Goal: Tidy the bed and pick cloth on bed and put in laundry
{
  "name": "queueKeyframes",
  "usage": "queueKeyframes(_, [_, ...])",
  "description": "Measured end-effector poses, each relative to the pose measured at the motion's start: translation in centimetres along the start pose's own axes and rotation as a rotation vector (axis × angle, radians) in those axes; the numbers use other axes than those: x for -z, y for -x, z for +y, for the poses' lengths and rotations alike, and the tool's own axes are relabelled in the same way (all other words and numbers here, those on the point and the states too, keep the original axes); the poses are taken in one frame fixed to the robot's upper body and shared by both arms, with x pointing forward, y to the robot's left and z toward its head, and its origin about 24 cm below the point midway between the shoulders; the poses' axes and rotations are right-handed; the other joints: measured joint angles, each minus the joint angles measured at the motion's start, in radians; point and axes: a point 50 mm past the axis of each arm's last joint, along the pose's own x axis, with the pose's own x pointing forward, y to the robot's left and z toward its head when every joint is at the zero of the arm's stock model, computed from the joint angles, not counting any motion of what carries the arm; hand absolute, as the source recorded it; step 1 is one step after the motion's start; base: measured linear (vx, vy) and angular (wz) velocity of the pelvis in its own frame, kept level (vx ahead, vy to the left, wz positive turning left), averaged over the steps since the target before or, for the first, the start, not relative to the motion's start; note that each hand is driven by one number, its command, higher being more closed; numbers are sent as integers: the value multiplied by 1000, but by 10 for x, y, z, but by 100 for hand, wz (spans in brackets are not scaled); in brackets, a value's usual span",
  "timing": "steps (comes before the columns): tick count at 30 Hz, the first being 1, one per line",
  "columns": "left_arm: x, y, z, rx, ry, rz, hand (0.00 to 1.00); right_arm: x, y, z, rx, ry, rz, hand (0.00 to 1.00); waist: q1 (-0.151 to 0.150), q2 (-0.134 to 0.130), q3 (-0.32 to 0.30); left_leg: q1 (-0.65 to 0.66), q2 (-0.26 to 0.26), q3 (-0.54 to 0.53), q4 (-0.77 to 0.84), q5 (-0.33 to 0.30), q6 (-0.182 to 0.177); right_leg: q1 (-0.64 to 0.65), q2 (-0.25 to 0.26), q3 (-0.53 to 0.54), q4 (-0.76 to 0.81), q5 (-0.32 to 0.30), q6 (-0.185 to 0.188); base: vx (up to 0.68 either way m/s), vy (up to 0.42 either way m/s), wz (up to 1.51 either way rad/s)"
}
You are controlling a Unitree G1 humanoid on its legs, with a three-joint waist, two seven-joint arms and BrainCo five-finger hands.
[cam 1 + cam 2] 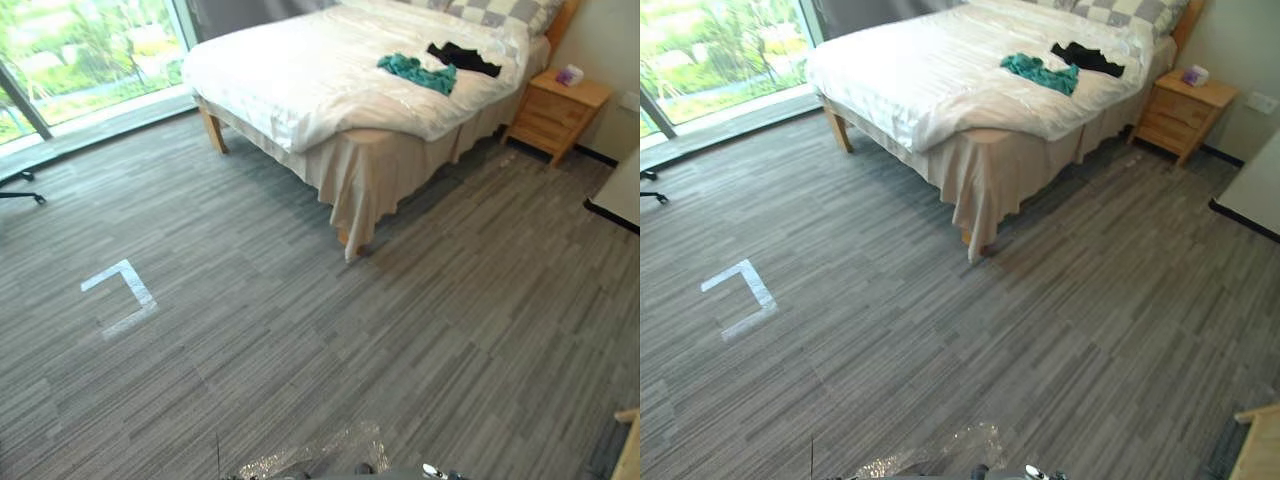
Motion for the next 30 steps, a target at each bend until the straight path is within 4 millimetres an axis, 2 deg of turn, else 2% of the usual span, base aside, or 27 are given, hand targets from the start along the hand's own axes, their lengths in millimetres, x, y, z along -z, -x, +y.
queueKeyframes(1, [-2, 0, 0, -1, -3, -4, 0, 3, 0, 0, 11, -32, 4, 0, -1, 6, 8, 11, 2, 21, 2, -7, 11, -13, -15, -38, 18, -28, -13, -83, -22, -53])
queueKeyframes(2, [-5, 0, 2, -7, -10, -13, 0, 5, 1, -3, 23, -75, 8, 0, 5, -2, 14, 20, 3, 37, 15, -19, 24, -16, -39, -90, 34, -50, -50, -88, -23, -53])
queueKeyframes(3, [-5, 0, 3, -9, -10, -13, 0, 6, 1, -2, 24, -105, 10, 0, 5, -3, 15, 21, 9, 41, 19, -32, 18, -20, -51, -108, 38, -55, -57, -67, -35, -52])
queueKeyframes(6, [-7, 0, -2, -3, -3, -21, 0, 9, 2, -6, 36, -205, -1, 0, 5, 24, 28, 15, 97, 111, 72, -82, -22, -106, -99, -158, 42, -59, -59, 16, -104, -67])
queueKeyframes(7, [-9, 0, -3, 2, 5, -24, 0, 6, 2, -7, 38, -222, -18, 0, 5, 37, 36, 13, 148, 147, 96, -98, -48, -158, -113, -154, 32, -38, -37, 143, -220, -79])
queueKeyframes(8, [-9, 0, -3, 1, 17, -25, 0, 10, 3, -8, 42, -244, -15, 0, 5, 38, 37, 13, 193, 176, 119, -116, -77, -208, -140, -149, 9, 1, -20, 194, -249, -77])
queueKeyframes(9, [-10, 0, -2, 0, 21, -26, 0, 13, 4, -9, 46, -250, -13, 0, 7, 36, 38, 19, 211, 187, 128, -121, -91, -223, -155, -144, -7, 22, -11, 293, -285, -63])
queueKeyframes(11, [-13, 0, 6, -20, 41, -32, 0, 26, 7, -8, 54, -245, 0, 0, 7, 7, 40, 57, 252, 202, 163, -145, -143, -209, -213, -122, -120, 96, 43, 416, -345, -35])
queueKeyframes(12, [-14, 0, 4, -18, 51, -37, 0, 29, 7, -9, 56, -257, 2, 0, 7, 16, 47, 74, 271, 211, 162, -150, -142, -210, -208, -142, -101, 160, 47, 464, -382, -7])
queueKeyframes(13, [-15, 0, -1, -3, 48, -40, 0, 27, 8, -14, 70, -247, -1, 0, -1, 30, 48, 97, 305, 216, 179, -126, -84, -222, -184, -148, -22, 140, 22, 372, -285, -8])
queueKeyframes(14, [-17, 0, 0, -4, 60, -46, 0, 28, 8, -14, 72, -246, 4, 0, 3, 27, 48, 91, 316, 220, 208, -92, -60, -233, -180, -140, 16, 124, -3, 519, -461, -5])
queueKeyframes(15, [-20, 0, -4, 4, 79, -62, 0, 29, 8, -17, 80, -236, 9, 0, 0, 39, 43, 60, 363, 199, 296, -22, -64, -220, -158, -147, 42, 77, -40, 525, -486, -18])
queueKeyframes(16, [-21, 0, -6, 12, 85, -74, 0, 25, 8, -21, 88, -204, 3, 0, -1, 53, 32, 17, 410, 181, 398, 50, -43, -203, -130, -155, 42, 40, -56, 541, -515, -17])
queueKeyframes(17, [-22, 1, -6, 8, 88, -80, 0, 24, 7, -22, 92, -189, 4, 0, -2, 55, 31, -10, 434, 171, 470, 83, -25, -190, -115, -157, 36, 24, -67, 516, -391, -23])
queueKeyframes(18, [-25, 1, -6, 4, 97, -99, 0, 18, 7, -24, 94, -156, -13, 0, -1, 66, 34, -82, 458, 127, 664, 82, -21, -145, -85, -151, 3, 14, -97, 535, -331, -19])
queueKeyframes(19, [-33, 2, -9, 21, 117, -133, 0, 14, 6, -26, 95, -102, -17, 0, -8, 77, 35, -161, 436, 43, 845, 23, -64, -77, -54, -149, -56, 11, -117, 528, -283, -22])
queueKeyframes(21, [-41, 3, -16, 45, 132, -166, 0, 9, 4, -24, 90, -66, -14, 0, -3, 70, 39, -236, 367, -19, 970, -60, -82, 10, -26, -131, -126, 3, -132, 475, -172, -36])
queueKeyframes(22, [-51, 5, -22, 63, 147, -217, 0, 5, 2, -20, 81, -30, -15, 0, 13, 61, 46, -303, 291, -21, 995, -135, -69, 85, -12, -104, -177, 5, -137, 450, -121, -66])
queueKeyframes(24, [-60, 7, -33, 93, 167, -261, 0, -4, 1, -17, 63, -24, -42, 0, 31, 59, 48, -390, 218, 33, 940, -177, -37, 158, -10, -69, -227, 4, -138, 475, -38, -81])
queueKeyframes(26, [-68, 9, -39, 113, 195, -304, 0, -14, 1, -12, 34, -10, -94, 0, 44, 59, 48, -475, 171, 102, 828, -184, -21, 221, -20, -37, -278, -3, -126, 500, 45, -69])
queueKeyframes(27, [-69, 10, -39, 116, 210, -317, 0, -15, 2, -10, 29, -4, -107, 0, 52, 57, 49, -502, 146, 132, 728, -178, -19, 249, -33, -29, -292, -18, -102, 486, 116, -52])
queueKeyframes(29, [-69, 10, -39, 114, 245, -325, 0, -16, 3, -9, 23, 9, -130, 0, 57, 57, 49, -516, 115, 174, 412, -89, 2, 326, -61, -13, -303, -86, -56, 547, 193, -39])
queueKeyframes(30, [-69, 10, -38, 111, 257, -325, 0, -15, 4, -9, 22, 13, -131, 0, 58, 57, 48, -517, 120, 177, 364, -70, 5, 348, -64, -11, -300, -108, -43, 537, 258, -12])
